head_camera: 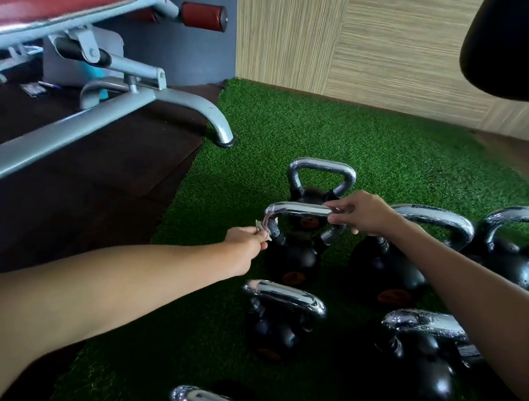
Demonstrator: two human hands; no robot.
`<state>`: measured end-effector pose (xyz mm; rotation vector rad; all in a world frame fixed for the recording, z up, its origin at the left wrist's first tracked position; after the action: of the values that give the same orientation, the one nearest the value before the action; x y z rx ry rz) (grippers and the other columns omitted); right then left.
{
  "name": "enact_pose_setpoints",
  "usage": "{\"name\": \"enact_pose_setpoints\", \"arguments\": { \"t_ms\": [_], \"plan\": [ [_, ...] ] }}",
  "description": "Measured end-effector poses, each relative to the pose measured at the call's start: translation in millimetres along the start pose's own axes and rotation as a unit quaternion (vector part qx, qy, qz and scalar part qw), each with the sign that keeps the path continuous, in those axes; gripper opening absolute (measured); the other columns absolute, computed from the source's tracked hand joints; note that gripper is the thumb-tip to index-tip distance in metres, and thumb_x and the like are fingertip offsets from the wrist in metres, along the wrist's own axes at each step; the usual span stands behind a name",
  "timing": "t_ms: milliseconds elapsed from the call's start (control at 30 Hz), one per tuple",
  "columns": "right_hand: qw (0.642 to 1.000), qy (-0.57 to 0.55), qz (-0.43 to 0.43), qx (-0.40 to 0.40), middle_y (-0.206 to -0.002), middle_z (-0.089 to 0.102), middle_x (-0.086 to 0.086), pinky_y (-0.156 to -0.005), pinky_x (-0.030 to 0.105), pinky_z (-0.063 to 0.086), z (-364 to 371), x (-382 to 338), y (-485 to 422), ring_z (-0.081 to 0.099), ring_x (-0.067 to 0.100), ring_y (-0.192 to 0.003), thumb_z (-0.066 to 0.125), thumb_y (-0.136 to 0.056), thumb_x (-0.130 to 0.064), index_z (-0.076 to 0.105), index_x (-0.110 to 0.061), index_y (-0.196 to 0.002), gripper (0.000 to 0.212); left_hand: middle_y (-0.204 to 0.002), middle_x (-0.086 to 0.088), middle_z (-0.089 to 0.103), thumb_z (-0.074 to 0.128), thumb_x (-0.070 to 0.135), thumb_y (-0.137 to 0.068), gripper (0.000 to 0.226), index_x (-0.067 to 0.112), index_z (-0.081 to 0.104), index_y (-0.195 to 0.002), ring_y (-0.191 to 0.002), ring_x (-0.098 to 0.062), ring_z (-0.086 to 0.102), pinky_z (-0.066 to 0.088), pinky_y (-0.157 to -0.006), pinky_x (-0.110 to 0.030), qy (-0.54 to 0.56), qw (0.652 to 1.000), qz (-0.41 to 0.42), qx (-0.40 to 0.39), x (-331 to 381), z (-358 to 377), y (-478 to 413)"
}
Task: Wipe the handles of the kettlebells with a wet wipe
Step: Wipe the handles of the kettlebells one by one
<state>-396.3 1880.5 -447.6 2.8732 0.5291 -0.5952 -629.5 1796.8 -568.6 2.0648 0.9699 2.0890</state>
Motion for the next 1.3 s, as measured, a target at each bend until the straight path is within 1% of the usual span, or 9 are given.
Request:
{"name": "enact_pose_setpoints", "arguments": {
  "t_ms": [100, 200, 267, 333, 400, 567, 933, 1167, 1300],
  "plan": [
    [0.999, 0.017, 0.019, 0.019, -0.067, 0.070, -0.011, -0.060, 0.020, 0.041, -1, -1, 4, 0.054, 0.006, -0.052, 0.076, -0.085, -0.042, 0.073, -0.035, -0.120, 0.036, -0.102, -0.009, 0.070, 0.061, 0.001, -0.099, 0.030, 0.003, 0.066, -0.129, -0.062, -0.005, 0.058, 0.036, -0.036, -0.008, -0.028, 1.000, -0.002, 0.013, 1, 7, -9],
    [0.995, 0.042, 0.064, 0.058, -0.088, 0.075, 0.000, -0.066, 0.025, 0.047, 6, -7, 19, 0.054, 0.010, -0.059, 0.075, -0.085, -0.047, 0.072, -0.034, -0.120, 0.038, -0.122, -0.015, 0.069, 0.049, 0.000, -0.103, 0.029, 0.021, 0.069, -0.105, -0.068, -0.006, 0.050, 0.036, -0.054, -0.008, 0.169, 0.984, -0.062, 0.014, 10, 3, -18],
    [0.988, 0.079, 0.095, 0.093, -0.082, 0.068, 0.001, -0.066, 0.028, 0.048, 13, -20, 37, 0.058, 0.020, -0.069, 0.071, -0.088, -0.049, 0.074, -0.030, -0.112, 0.030, -0.108, -0.014, 0.067, 0.048, 0.007, -0.104, 0.037, 0.033, 0.051, -0.077, -0.066, 0.000, 0.036, 0.039, -0.061, -0.017, 0.035, 0.999, -0.021, -0.016, 28, 9, -12],
    [0.981, 0.114, 0.108, 0.110, -0.076, 0.061, 0.001, -0.065, 0.029, 0.044, 21, -33, 49, 0.060, 0.023, -0.073, 0.068, -0.090, -0.050, 0.075, -0.023, -0.096, 0.029, -0.081, -0.002, 0.065, 0.060, 0.018, -0.102, 0.019, 0.028, 0.068, -0.087, -0.061, 0.004, 0.040, 0.033, -0.050, -0.020, 0.146, 0.988, -0.045, 0.022, 30, 14, -20],
    [0.980, 0.113, 0.120, 0.116, -0.072, 0.061, 0.000, -0.062, 0.029, 0.041, 25, -37, 53, 0.061, 0.024, -0.072, 0.068, -0.089, -0.051, 0.072, -0.018, -0.087, 0.034, -0.074, 0.000, 0.067, 0.068, 0.019, -0.098, 0.014, 0.009, 0.076, -0.104, -0.063, -0.008, 0.053, 0.034, -0.052, -0.019, 0.039, 0.999, -0.009, 0.021, 37, 27, -23],
    [0.991, 0.020, 0.107, 0.072, -0.061, 0.058, 0.000, -0.056, 0.026, 0.040, 24, -29, 48, 0.057, 0.022, -0.060, 0.072, -0.087, -0.046, 0.063, -0.014, -0.063, 0.041, -0.104, -0.004, 0.073, 0.058, 0.009, -0.103, 0.025, 0.006, 0.066, -0.126, -0.067, -0.007, 0.066, 0.042, -0.042, -0.013, -0.056, 0.998, 0.008, -0.033, 37, 35, -16],
    [0.996, 0.034, 0.069, 0.052, -0.050, 0.049, -0.001, -0.048, 0.025, 0.029, 23, -33, 41, 0.048, 0.018, -0.050, 0.072, -0.089, -0.041, 0.053, -0.014, -0.053, 0.048, -0.074, -0.008, 0.068, 0.054, -0.002, -0.101, 0.019, 0.000, 0.071, -0.093, -0.041, -0.007, 0.057, 0.042, -0.035, -0.013, -0.035, 0.998, 0.043, 0.012, 54, 34, -10],
    [0.997, 0.046, 0.047, 0.035, -0.053, 0.050, 0.000, -0.049, 0.027, 0.032, 25, -29, 39, 0.049, 0.019, -0.051, 0.069, -0.091, -0.043, 0.055, -0.015, -0.058, 0.045, -0.101, 0.000, 0.078, 0.074, 0.025, -0.094, 0.022, 0.012, 0.077, -0.112, -0.088, -0.011, 0.072, 0.044, -0.058, -0.016, -0.052, 0.995, 0.083, 0.010, 69, 34, -3],
    [0.995, 0.094, 0.000, -0.040, -0.059, 0.049, 0.003, -0.061, 0.031, 0.039, 27, -32, 36, 0.044, 0.016, -0.052, 0.058, -0.099, -0.037, 0.050, -0.014, -0.063, 0.044, -0.107, 0.005, 0.078, 0.077, 0.027, -0.091, 0.018, 0.016, 0.081, -0.105, -0.080, -0.004, 0.070, 0.049, -0.059, -0.008, -0.087, 0.984, 0.151, -0.025, 79, 32, 8]
  ]
}}
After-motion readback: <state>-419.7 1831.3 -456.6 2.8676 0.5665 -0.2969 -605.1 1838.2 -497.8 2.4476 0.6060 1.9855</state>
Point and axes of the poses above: each hand's wrist, its own y-axis away from the middle knuckle, its own z-axis out of the palm, x = y × z, the point moved 7 cm from there along -y, towards the middle knuckle
